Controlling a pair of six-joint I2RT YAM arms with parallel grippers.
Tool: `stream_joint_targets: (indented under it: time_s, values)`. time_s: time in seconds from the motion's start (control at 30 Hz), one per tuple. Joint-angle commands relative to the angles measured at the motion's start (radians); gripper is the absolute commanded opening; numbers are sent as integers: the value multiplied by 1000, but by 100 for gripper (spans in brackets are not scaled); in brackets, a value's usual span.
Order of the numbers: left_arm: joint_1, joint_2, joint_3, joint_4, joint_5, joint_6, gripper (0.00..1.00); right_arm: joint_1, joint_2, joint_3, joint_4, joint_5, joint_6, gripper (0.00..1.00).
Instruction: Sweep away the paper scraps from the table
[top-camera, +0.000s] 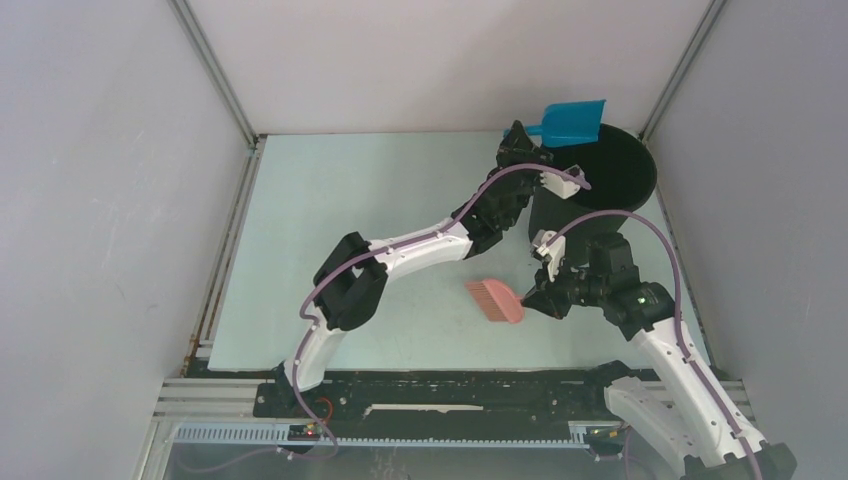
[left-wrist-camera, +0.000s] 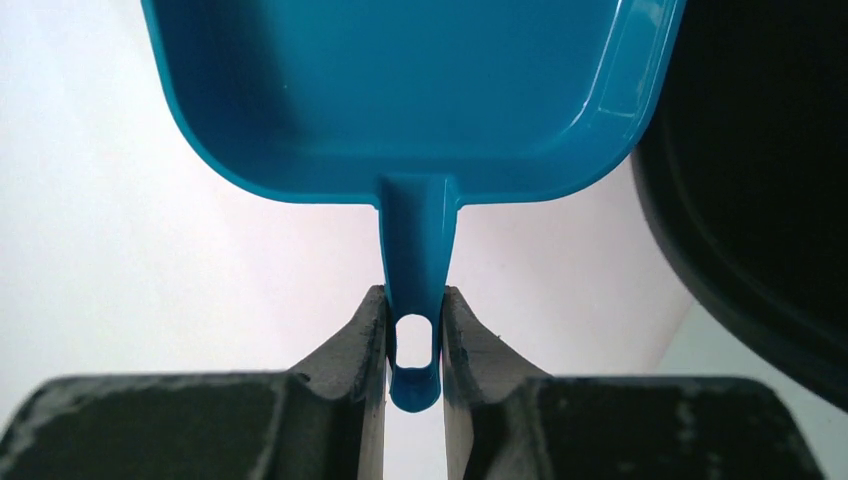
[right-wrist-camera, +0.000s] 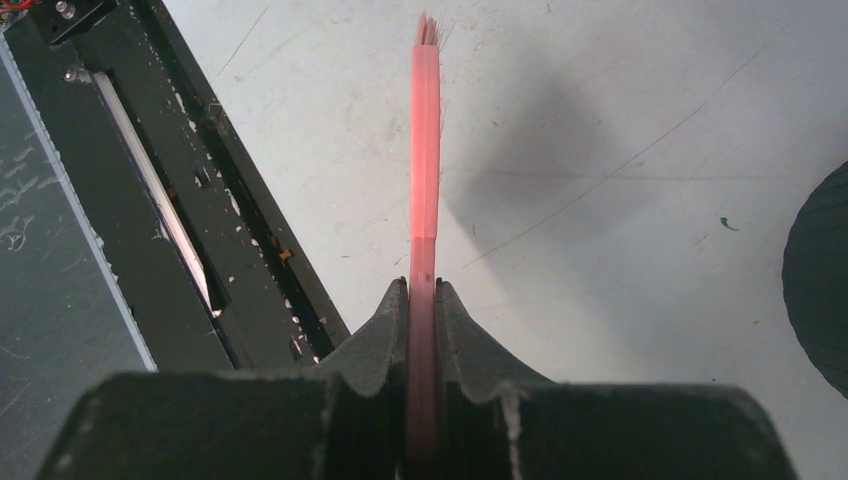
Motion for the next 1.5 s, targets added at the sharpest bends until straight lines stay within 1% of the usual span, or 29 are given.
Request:
stream_joint_targets:
  time_s: [0.0,0.07,0.17,0.23,0.33,0.43,0.57,0.63,0.73,0.83,0.97,1.07,1.17,1.23,1.27,1.37,1.4,1.47]
  values:
    - [1,-50,16,125,-12,-54,0,-7,1,1,14,-20,-12,0]
    - [0,-77,-2,111,2,-147,0,-6,4,0,15,-18,-12,0]
    - [-2,-132,-21,25,13,-293,0,-7,5,1,15,-15,-11,0]
    - [-2,-165,-21,-10,-22,-413,0,-7,2,1,16,-12,-9,0]
    - [-2,-234,-63,-46,-97,-591,0,-8,-5,0,18,-10,-9,0]
    - [-1,-313,-99,-174,-132,-755,0,-8,-10,0,17,-8,-12,0]
    - [-2,-418,-117,-397,-200,-976,0,-7,-10,0,16,-9,-14,0]
    - [-2,-495,-161,-501,-186,-1103,0,-8,-11,0,17,-9,-14,0]
    - [-1,-617,-273,-630,-164,-1287,1,-7,-8,1,22,-12,-8,0]
    - [10,-711,-357,-751,-146,-1425,1,1,-10,1,32,0,2,0]
    - [36,-820,-446,-972,-57,-1590,0,4,-19,14,47,20,31,0]
    - [55,-897,-518,-1140,28,-1686,0,6,4,37,31,-8,45,0]
    - [66,-1007,-647,-1227,81,-1761,0,24,70,104,-8,-14,52,0]
    - [76,-1080,-748,-1252,151,-1817,0,59,122,163,-35,55,39,0]
    - [80,-1111,-793,-1265,180,-1849,0,83,136,187,-36,114,30,0]
    - [85,-1183,-893,-1311,250,-1948,2,211,171,239,-8,329,-15,0]
    - [85,-1195,-927,-1325,267,-1974,4,256,189,255,2,427,-35,0]
    - [85,-1196,-962,-1351,292,-2009,6,324,237,290,16,561,-78,0]
